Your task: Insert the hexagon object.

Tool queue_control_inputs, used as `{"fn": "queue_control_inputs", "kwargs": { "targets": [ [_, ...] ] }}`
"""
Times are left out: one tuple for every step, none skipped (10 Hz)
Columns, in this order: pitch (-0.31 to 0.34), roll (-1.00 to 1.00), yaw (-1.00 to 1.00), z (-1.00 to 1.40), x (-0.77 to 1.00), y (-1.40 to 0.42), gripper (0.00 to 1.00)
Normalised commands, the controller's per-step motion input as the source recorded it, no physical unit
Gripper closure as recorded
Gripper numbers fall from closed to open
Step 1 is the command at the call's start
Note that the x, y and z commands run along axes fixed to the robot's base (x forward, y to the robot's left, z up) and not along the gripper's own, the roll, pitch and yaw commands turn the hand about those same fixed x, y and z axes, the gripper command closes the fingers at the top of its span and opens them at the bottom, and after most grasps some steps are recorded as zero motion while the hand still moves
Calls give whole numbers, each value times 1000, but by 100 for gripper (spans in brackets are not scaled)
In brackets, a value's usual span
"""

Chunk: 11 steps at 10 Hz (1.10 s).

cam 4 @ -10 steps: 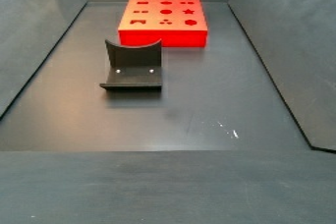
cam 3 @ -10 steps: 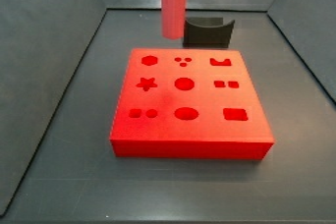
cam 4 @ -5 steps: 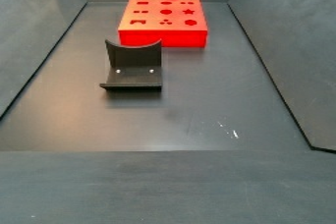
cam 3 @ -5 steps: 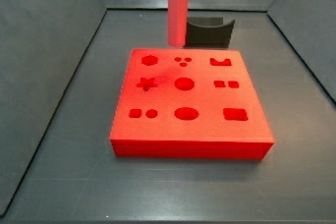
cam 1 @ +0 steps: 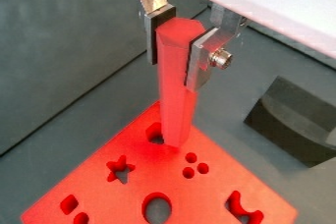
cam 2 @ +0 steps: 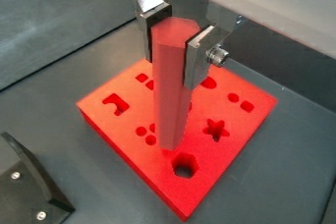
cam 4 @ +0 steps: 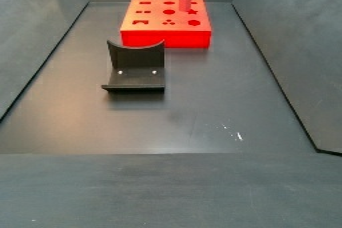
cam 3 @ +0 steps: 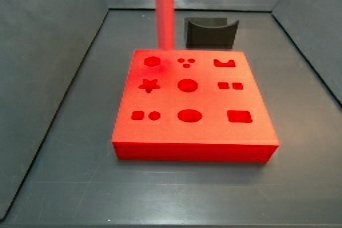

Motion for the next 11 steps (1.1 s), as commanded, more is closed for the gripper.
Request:
{"fn": "queue_control_inputs", "kwargs": {
  "targets": [
    [-220, -57, -34, -246, -346, 0, 100],
    [-161, -1, -23, -180, -234, 0, 100],
    [-87, 0, -34, -77, -194, 0, 100],
    [-40, 0, 0, -3, -63, 0, 100],
    [-20, 0, 0, -23, 0, -17, 100],
    [-41, 0, 0, -177, -86, 0, 100],
    [-43, 0, 0, -251, -166, 0, 100],
    [-43, 0, 0, -229, -189, 0, 100],
    [-36, 0, 0, -186, -114, 0, 100],
    [-41, 0, 17, -137, 0, 0, 100],
    [-51, -21, 77, -140, 134, -23, 100]
  ]
}}
